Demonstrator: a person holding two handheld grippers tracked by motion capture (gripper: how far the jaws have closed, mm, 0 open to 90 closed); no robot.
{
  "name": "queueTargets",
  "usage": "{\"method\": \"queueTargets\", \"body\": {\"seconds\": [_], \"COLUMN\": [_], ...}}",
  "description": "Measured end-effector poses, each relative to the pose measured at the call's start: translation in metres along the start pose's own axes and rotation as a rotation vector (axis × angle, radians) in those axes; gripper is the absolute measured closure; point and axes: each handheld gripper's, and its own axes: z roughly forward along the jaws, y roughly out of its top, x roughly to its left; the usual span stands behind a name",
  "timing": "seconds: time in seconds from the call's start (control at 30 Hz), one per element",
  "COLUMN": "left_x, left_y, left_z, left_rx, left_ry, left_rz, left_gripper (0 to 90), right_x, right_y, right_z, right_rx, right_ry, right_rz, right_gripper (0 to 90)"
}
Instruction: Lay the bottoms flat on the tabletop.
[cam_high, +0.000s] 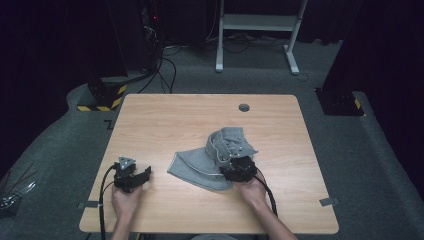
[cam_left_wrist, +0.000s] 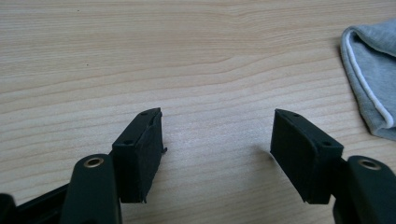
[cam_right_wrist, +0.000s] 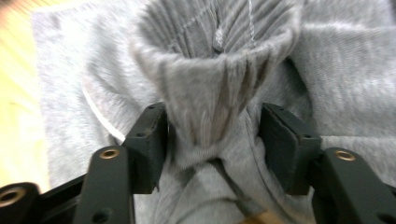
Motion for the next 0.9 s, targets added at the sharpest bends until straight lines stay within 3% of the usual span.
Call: {"method": "queueTargets", "body": {"seconds": [0.2,0.23,0.37,0.43,0.57,0.73,0.77,0.83,0.9], "left_x": [-0.012,-0.021,-0.040,-0.045,-0.069,-0.085,-0.089,-0.100,-0.103], "left_y": [0.005,0.009,0.019,0.022,0.029,0.032,0.033,0.035,0.035], "left_z": [-0.003,-0.004,-0.005,-0.005,-0.001,0.003,0.004,0.007,0.008], "left_rx": [-0.006,-0.014,-0.027,-0.031,-0.025,-0.017,-0.013,-0.012,-0.009], "left_ry": [-0.071,-0.104,-0.167,-0.181,-0.223,-0.258,-0.268,-0.314,-0.326], "left_rz": [0.015,0.031,0.068,0.071,0.125,0.139,0.144,0.159,0.155], "left_gripper": [33.3,33.2,32.5,32.1,31.1,30.2,30.2,30.9,31.0], "right_x": [-0.004,-0.006,-0.016,-0.018,-0.025,-0.030,-0.033,-0.037,-0.038], "right_y": [-0.008,-0.011,-0.018,-0.020,-0.026,-0.026,-0.027,-0.027,-0.028], "right_z": [-0.023,-0.032,-0.042,-0.043,-0.044,-0.045,-0.045,-0.045,-0.044], "right_rx": [-0.067,-0.070,-0.077,-0.078,-0.069,-0.089,-0.105,-0.111,-0.107], "right_ry": [0.020,0.016,-0.006,-0.008,-0.018,-0.042,-0.046,-0.051,-0.054], "right_rz": [-0.005,-0.006,0.011,0.022,0.029,0.036,0.057,0.070,0.074], "right_gripper": [40.8,41.6,43.2,44.4,48.4,50.0,49.1,48.3,48.4]}}
